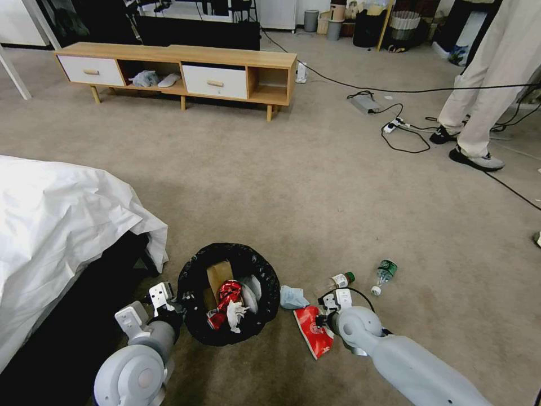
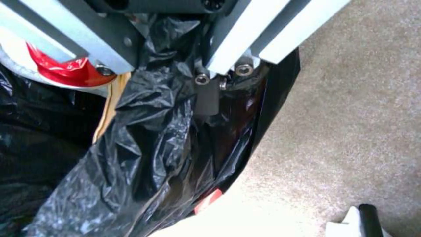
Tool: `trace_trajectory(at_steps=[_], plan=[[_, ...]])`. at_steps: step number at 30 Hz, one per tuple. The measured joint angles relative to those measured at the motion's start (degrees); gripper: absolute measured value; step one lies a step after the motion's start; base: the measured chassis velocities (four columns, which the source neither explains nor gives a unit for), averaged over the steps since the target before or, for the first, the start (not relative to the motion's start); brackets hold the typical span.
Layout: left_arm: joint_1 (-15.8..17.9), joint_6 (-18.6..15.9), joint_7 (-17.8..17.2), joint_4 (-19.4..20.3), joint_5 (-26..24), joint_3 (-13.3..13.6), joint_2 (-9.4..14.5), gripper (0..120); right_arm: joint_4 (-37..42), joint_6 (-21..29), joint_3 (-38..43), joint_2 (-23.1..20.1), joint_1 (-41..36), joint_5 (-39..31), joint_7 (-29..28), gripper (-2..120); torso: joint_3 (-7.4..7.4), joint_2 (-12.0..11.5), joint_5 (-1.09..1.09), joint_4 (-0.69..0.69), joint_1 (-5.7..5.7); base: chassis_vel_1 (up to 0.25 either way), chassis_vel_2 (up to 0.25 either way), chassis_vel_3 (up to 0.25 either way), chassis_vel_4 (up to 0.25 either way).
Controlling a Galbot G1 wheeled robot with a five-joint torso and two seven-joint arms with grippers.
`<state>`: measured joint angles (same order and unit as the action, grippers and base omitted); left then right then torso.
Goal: Pick up the trash bin and place the garbage on the floor into it.
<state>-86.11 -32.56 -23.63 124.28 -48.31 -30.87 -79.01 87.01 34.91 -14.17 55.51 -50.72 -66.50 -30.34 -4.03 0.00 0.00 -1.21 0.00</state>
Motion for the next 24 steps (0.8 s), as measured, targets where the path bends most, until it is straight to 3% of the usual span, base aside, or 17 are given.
trace_trajectory(at_steps=[24], plan=[[0.34,-0.30,-0.09,0.80,-0.41,2.02,0.81,0,11.77,-0.11,7.52,-5.84,-5.47,-4.30,-2.84,0,0.00,0.01,0.00,0.00,0.00,0.000,0.000,0.000,0.000]])
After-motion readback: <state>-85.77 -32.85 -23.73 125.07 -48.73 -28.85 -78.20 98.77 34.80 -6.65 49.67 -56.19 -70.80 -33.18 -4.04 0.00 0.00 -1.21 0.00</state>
